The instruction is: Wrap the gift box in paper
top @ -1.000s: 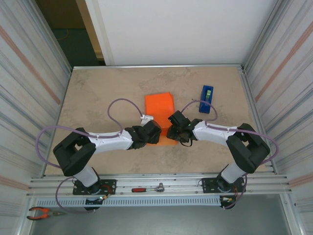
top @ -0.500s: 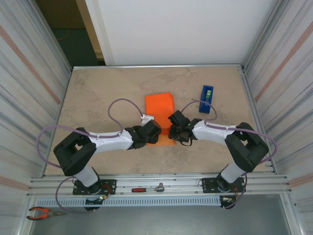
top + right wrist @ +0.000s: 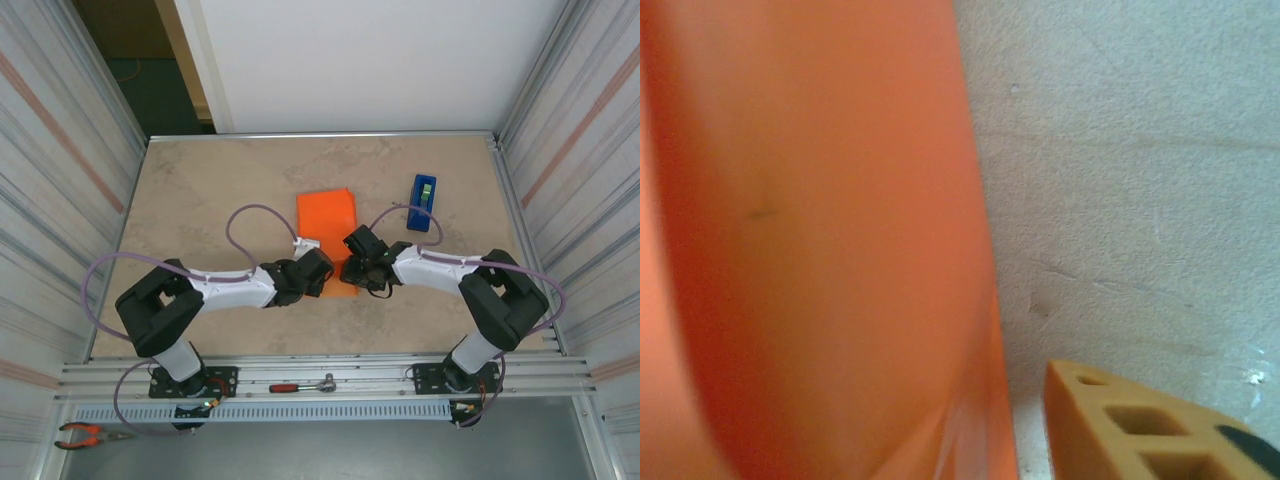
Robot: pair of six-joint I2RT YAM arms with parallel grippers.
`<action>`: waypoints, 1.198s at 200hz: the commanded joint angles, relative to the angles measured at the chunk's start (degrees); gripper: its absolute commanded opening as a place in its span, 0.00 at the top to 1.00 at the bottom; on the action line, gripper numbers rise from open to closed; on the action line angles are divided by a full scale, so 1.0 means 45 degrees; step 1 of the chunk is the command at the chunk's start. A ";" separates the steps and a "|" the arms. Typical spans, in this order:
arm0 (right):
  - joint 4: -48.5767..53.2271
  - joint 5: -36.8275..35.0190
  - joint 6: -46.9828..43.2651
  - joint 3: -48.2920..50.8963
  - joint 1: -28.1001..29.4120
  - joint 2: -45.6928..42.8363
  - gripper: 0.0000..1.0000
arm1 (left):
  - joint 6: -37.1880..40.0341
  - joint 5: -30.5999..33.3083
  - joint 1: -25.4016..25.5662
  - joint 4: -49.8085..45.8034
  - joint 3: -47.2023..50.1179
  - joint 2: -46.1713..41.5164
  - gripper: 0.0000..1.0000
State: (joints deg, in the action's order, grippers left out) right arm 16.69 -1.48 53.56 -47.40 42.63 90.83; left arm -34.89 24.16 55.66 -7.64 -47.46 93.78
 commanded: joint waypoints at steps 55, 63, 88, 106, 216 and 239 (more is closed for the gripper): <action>0.0331 -0.0379 0.0031 -0.0315 -0.0106 0.0116 0.28 | 0.0214 0.1049 0.0277 -0.0201 -0.0164 0.0653 0.60; 0.0335 -0.0383 -0.0002 -0.0382 -0.0101 0.0156 0.29 | 0.0199 0.1093 0.0324 -0.0204 -0.0124 0.0643 0.60; 0.0339 -0.0269 -0.0027 -0.0415 -0.0118 0.0153 0.35 | 0.0096 0.1064 0.0410 -0.0466 -0.0064 0.0342 0.50; 0.0298 -0.0243 0.0011 -0.0279 -0.0023 0.0034 0.43 | -0.0315 0.1085 0.0405 -0.1247 -0.0175 0.0104 0.46; 0.0526 -0.0440 0.0032 -0.0180 0.0040 -0.0216 0.53 | -0.1370 0.1226 0.0620 -0.1554 0.0028 -0.0117 0.69; 0.0553 -0.0540 0.0143 0.0014 0.0083 -0.0427 0.45 | -0.1590 0.1213 0.0678 -0.1672 0.0027 -0.0078 0.84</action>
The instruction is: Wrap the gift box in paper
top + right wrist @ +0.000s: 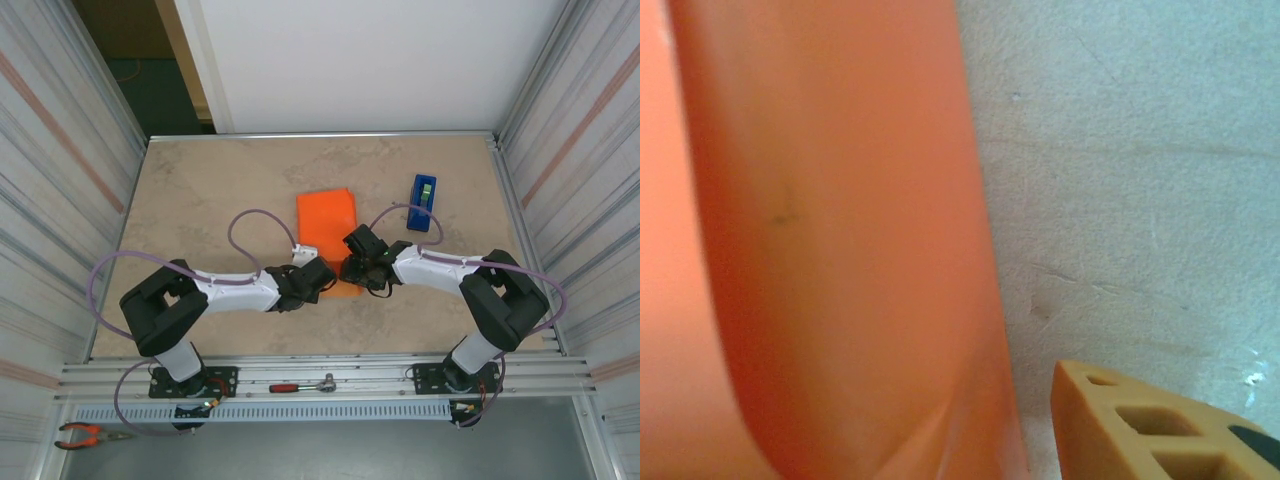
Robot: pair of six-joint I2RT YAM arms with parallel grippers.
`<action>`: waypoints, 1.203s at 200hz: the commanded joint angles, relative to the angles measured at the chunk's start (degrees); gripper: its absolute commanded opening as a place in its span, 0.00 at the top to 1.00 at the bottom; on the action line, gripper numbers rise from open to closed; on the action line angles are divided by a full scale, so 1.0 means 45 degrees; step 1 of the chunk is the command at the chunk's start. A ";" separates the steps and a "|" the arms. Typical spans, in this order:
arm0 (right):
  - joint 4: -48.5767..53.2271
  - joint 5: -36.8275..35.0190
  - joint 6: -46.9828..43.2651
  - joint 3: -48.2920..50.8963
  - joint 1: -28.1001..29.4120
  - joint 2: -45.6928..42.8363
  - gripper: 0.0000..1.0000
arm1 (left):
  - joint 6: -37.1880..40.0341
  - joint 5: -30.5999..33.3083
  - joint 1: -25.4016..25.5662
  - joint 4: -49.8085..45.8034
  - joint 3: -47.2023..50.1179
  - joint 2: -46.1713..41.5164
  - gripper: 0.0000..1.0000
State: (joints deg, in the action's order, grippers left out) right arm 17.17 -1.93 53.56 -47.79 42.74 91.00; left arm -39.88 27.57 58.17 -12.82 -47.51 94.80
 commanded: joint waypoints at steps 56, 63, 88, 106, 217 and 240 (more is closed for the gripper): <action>0.0227 -0.0386 0.0275 0.0506 0.0167 -0.0574 0.44 | -0.0444 0.0488 0.0178 -0.0510 -0.0063 -0.0189 1.00; 0.0104 -0.0302 0.0266 0.0582 0.0171 -0.0564 0.54 | -0.0380 0.0469 0.0178 -0.0452 -0.0049 -0.0208 1.00; -0.0191 -0.0156 0.0247 0.0720 0.0199 -0.0536 0.89 | -0.0439 0.0509 0.0169 -0.0395 0.0000 -0.0338 1.00; -0.0181 -0.0208 0.0236 0.0716 0.0194 -0.0574 1.00 | -0.0524 0.0516 0.0198 -0.0425 0.0027 -0.0384 0.91; 0.0470 -0.0307 -0.0026 0.0854 0.0189 -0.1507 0.37 | 0.0881 0.0305 0.0058 -0.0560 0.0104 -0.1406 0.59; 0.0597 -0.0370 -0.0091 0.0855 0.0106 -0.1590 0.27 | 0.2055 -0.0275 -0.0244 -0.0301 0.0259 -0.2137 0.48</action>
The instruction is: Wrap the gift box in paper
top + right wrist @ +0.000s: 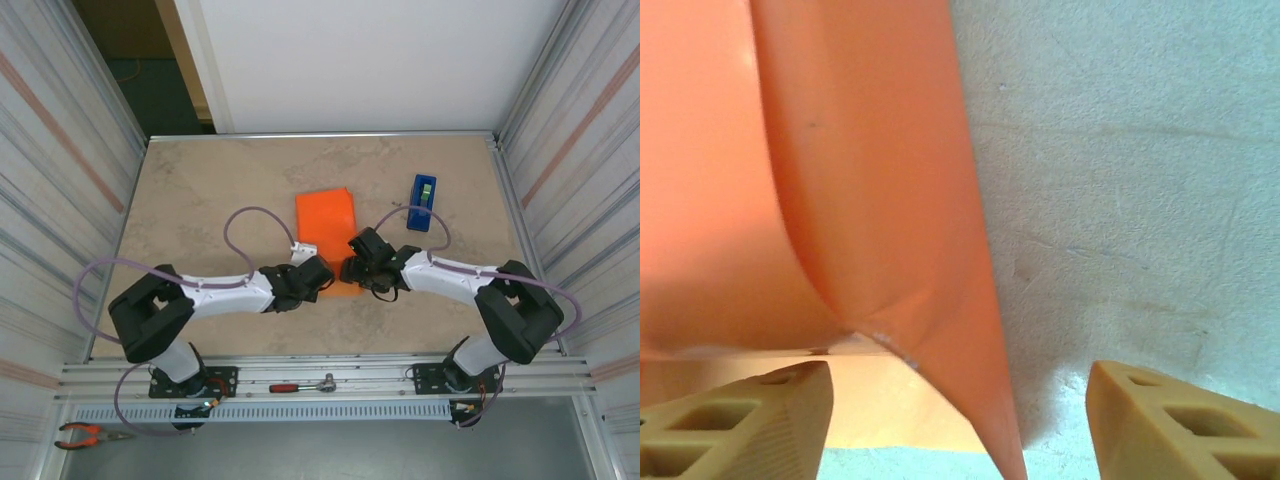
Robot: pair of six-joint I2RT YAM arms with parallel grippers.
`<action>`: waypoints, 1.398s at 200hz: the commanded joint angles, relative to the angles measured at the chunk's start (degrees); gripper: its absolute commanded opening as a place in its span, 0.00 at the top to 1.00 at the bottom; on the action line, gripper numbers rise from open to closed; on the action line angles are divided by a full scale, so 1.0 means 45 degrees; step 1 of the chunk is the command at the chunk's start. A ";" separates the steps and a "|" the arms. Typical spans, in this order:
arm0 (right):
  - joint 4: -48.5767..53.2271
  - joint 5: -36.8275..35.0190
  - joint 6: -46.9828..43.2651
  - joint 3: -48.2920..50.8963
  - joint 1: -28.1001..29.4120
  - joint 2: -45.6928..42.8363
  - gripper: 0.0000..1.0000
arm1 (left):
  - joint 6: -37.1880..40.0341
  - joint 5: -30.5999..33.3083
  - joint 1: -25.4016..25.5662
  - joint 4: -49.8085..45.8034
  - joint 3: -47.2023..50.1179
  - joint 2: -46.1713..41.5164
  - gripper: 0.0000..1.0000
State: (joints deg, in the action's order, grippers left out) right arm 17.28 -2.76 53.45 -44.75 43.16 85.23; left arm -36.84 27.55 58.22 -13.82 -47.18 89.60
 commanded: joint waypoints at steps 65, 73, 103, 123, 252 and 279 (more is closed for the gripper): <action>0.0294 -0.0181 -0.0549 -0.0543 -0.0178 0.0534 0.01 | 0.2920 -0.0288 -0.0708 0.0343 0.0141 -0.1903 0.12; 0.0371 -0.0249 -0.0567 -0.0679 -0.0177 0.0663 0.01 | 0.3064 -0.0089 -0.0695 0.0375 0.0102 -0.1940 0.04; 0.0390 -0.0310 -0.0569 -0.1019 -0.0334 0.1154 0.01 | 0.4044 0.0389 -0.0995 0.0374 -0.0195 -0.1965 0.01; 0.0314 -0.0313 -0.0641 -0.1171 -0.0551 0.1400 0.01 | 0.4718 0.0029 -0.1503 0.0482 -0.0239 -0.1987 0.01; 0.0832 -0.0729 -0.0057 0.0695 -0.1185 -0.1398 0.01 | 1.1807 -0.3179 -0.2198 0.1462 -0.1729 -0.0530 0.01; 0.0669 -0.0247 -0.0199 0.1153 -0.1586 -0.2237 0.01 | 1.2562 -0.3732 -0.2195 0.1692 -0.1922 -0.0074 0.01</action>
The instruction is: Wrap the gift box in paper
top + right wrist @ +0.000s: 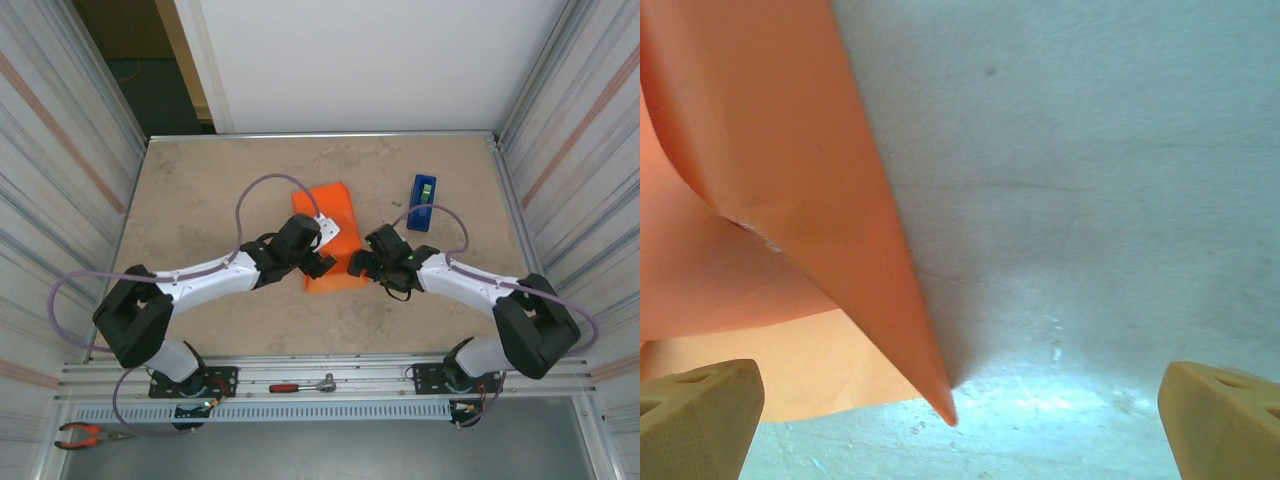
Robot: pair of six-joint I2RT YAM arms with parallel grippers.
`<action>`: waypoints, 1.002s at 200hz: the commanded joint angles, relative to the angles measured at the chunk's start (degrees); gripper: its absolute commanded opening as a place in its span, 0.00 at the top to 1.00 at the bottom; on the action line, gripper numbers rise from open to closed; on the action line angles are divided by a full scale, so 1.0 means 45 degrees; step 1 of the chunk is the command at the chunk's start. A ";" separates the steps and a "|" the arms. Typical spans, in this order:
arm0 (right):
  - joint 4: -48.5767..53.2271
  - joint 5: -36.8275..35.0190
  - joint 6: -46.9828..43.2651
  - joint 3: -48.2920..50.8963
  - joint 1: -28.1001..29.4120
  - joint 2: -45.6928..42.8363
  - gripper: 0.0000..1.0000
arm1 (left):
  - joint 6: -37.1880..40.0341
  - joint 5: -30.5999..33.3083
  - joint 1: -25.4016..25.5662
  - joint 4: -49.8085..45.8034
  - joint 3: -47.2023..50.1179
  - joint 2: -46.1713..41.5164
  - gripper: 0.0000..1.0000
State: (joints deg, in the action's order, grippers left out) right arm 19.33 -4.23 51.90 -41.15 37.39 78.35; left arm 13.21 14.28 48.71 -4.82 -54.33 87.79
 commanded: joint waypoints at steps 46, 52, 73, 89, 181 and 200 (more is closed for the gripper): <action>-0.0192 0.1059 -0.0434 0.0646 -0.0666 -0.1292 0.01 | 0.2078 -0.1067 -0.0082 -0.0398 -0.0512 0.0846 0.01; -0.0259 0.1159 -0.0455 0.0638 -0.0690 -0.1302 0.01 | 0.2086 -0.0994 -0.0083 -0.0427 -0.0534 0.0941 0.01; -0.0541 0.1473 -0.0516 0.0686 -0.0749 -0.1194 0.01 | 0.2137 -0.0474 -0.0084 -0.0231 -0.0492 0.1237 0.02; -0.0718 0.1668 -0.0552 0.0672 -0.0749 -0.0943 0.01 | 0.2130 0.0068 -0.0082 0.0158 -0.0343 0.1367 0.02; -0.1615 0.2246 -0.0593 0.0113 -0.0499 0.0819 0.06 | 0.2338 0.1462 -0.0040 0.1254 0.0070 0.2156 0.09; -0.1779 0.2316 -0.0581 -0.0123 -0.0430 0.1168 0.13 | 0.2308 0.1460 -0.0007 0.1334 0.0155 0.2228 0.10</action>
State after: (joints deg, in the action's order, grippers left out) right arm 12.78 5.02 50.30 -39.05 34.76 81.78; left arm 22.74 19.16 48.71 -0.64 -54.70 96.77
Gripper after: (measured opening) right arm 0.912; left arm 0.908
